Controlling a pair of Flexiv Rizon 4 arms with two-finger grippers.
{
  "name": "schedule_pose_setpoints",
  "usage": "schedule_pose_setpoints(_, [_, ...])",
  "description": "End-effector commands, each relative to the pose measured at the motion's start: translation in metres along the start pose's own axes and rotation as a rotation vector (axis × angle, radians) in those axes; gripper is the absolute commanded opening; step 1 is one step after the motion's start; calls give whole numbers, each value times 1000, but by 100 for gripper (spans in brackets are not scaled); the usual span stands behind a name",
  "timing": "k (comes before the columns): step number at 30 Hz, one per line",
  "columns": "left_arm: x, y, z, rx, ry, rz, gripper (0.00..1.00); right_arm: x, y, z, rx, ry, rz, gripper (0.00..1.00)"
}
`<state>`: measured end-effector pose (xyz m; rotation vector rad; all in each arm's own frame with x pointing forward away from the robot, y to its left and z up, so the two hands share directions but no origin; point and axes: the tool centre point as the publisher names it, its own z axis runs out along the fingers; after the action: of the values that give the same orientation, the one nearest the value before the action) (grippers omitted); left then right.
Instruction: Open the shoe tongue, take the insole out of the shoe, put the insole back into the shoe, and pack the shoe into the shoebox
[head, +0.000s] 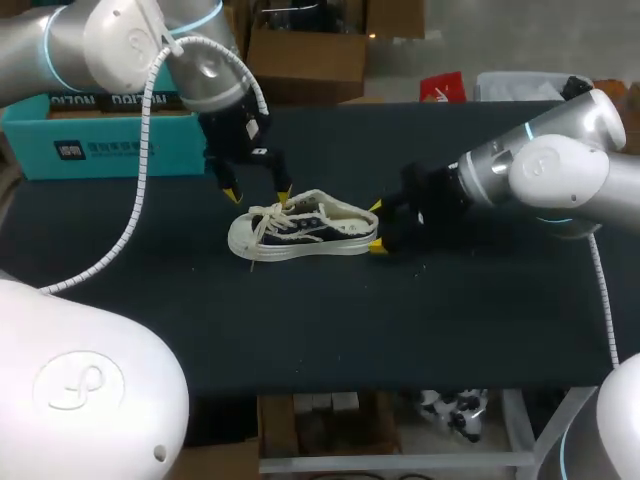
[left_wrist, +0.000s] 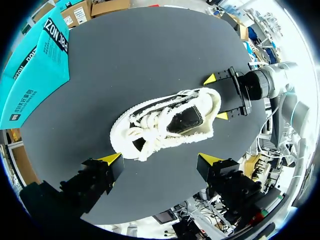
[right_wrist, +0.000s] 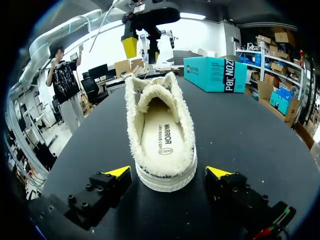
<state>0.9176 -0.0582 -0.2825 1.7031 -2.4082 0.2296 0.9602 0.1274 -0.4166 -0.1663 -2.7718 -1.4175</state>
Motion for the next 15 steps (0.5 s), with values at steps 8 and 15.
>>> schedule_pose_setpoints(8, [3,-11,9,-27,-2,1,100,5,0,19,-65,2,-16,100])
schedule_pose_setpoints(15, [7,-11,11,-29,-9,11,100,6,4,24,-100,-4,-19,100])
